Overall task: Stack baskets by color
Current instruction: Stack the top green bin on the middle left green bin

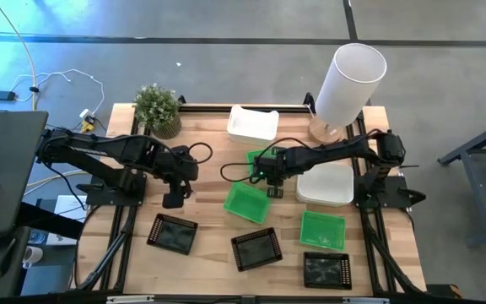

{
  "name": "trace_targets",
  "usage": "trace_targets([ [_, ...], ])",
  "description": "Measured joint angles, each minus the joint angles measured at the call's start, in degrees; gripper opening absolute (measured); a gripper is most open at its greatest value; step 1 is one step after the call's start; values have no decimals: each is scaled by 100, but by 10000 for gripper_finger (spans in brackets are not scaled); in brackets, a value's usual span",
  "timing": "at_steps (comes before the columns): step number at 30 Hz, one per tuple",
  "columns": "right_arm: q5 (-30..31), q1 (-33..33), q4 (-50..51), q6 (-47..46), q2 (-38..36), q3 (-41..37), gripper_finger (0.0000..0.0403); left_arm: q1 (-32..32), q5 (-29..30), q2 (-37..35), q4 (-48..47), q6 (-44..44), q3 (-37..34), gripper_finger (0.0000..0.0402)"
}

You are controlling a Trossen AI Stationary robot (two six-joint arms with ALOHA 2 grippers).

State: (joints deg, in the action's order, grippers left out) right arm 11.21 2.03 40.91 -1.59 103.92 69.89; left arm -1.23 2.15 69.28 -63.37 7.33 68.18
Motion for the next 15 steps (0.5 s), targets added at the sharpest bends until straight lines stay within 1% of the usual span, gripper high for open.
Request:
trace_targets([
  [3,-77,27,-15,5,34,0,94,0,0,0,0,-2,0,184],
  [7,56,25,-51,-6,50,-7,93,0,0,0,0,-2,0,184],
  [9,54,25,-30,-44,50,-7,86,0,0,0,0,-2,0,184],
  [11,-65,25,-20,-98,50,-7,68,0,0,2,2,-2,0,184],
  [14,-258,25,-1,-98,50,-7,22,0,1,2,4,-2,0,184],
  [15,-287,25,-2,-107,48,-7,11,0,1,2,3,-2,0,184],
])
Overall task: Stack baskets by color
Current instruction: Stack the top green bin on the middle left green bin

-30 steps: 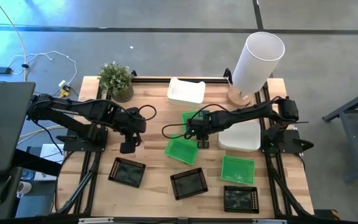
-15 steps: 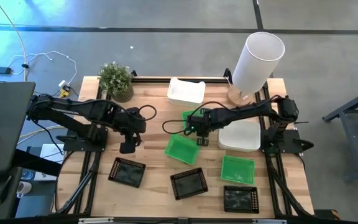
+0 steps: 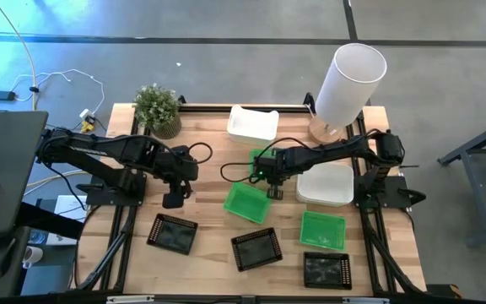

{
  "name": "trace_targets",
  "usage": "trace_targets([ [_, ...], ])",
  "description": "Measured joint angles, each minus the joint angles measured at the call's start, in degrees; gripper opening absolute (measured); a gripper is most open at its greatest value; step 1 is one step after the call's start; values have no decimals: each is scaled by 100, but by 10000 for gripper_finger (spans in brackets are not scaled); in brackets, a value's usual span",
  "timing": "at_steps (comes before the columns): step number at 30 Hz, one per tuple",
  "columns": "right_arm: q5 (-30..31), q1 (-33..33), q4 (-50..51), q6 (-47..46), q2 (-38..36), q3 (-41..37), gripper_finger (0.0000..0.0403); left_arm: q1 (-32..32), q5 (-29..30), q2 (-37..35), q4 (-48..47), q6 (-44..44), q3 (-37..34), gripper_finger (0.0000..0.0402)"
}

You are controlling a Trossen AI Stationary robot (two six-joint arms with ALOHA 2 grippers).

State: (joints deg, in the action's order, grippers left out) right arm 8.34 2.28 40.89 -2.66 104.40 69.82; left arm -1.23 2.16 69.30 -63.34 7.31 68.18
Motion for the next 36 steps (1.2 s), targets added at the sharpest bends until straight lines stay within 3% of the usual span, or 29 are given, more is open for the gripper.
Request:
trace_targets([
  [9,70,-30,192,-442,-50,110,5,0,1,2,3,1,0,184],
  [18,846,-542,1362,-1280,-73,1191,1,0,91,2,6,157,0,184],
  [28,1153,-1335,1594,-2560,-76,2179,1,2,1027,2,-86,874,0,184],
  [36,1290,-1871,999,-2963,-78,2417,0,2,1397,2,-235,1169,0,184],
])
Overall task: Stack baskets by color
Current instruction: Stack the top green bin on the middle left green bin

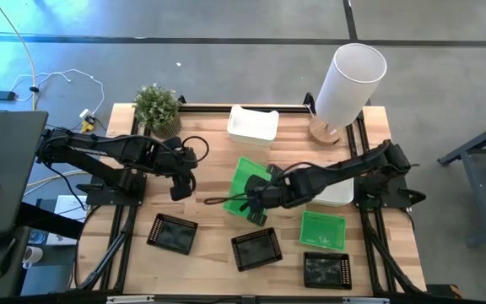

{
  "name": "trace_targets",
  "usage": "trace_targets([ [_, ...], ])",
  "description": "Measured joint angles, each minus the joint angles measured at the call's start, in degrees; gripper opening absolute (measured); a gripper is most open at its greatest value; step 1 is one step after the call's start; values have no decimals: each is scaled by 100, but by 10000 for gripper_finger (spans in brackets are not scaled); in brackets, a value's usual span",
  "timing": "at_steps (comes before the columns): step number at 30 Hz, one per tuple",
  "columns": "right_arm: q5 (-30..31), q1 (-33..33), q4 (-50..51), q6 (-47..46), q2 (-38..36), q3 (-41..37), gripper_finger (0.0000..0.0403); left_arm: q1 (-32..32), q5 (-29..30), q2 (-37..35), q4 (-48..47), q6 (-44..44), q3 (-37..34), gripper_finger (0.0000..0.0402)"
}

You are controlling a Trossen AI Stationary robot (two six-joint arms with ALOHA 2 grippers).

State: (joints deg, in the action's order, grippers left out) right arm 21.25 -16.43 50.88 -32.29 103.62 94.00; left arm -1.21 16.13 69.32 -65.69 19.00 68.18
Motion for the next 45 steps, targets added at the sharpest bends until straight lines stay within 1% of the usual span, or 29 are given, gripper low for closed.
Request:
trace_targets([
  [6,55,-201,-222,-243,117,0,0,0,13,0,-101,201,0,184],
  [13,-151,-251,-281,-238,524,0,0,0,14,0,-101,203,0,184],
  [20,-279,-249,-276,-219,674,0,0,0,14,0,-98,201,0,184],
  [27,-430,-234,-192,109,793,0,0,0,14,0,-96,188,0,184],
  [33,-279,-213,132,562,941,0,0,0,14,-2,-94,186,0,184],
  [40,-174,-181,448,1309,1217,0,0,0,14,-2,-95,186,0,184],
  [45,-257,-183,439,1454,1234,0,0,0,-5,0,-96,186,0,184],
])
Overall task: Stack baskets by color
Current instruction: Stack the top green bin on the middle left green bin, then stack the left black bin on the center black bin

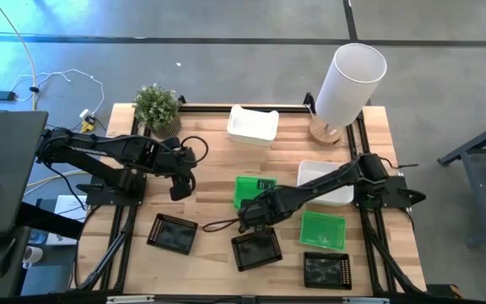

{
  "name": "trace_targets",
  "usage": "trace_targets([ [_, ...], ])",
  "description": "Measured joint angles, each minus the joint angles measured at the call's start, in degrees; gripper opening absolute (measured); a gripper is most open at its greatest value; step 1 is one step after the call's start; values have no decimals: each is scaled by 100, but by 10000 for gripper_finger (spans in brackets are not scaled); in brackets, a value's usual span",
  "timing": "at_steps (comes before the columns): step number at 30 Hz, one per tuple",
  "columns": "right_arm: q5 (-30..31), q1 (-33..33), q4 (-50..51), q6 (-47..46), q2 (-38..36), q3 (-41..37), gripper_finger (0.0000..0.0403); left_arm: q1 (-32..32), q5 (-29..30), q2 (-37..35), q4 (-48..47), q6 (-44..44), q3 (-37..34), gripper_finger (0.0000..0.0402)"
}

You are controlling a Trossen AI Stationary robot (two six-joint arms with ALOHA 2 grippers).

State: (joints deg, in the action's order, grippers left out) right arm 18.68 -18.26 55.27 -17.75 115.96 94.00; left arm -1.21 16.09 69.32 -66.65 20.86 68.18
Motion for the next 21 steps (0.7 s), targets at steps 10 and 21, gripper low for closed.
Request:
trace_targets([
  [10,242,0,162,24,0,35,68,-1,-81,0,0,-293,0,184],
  [21,756,0,1022,-15,-1,729,144,-6,-946,0,-49,-306,0,184],
])
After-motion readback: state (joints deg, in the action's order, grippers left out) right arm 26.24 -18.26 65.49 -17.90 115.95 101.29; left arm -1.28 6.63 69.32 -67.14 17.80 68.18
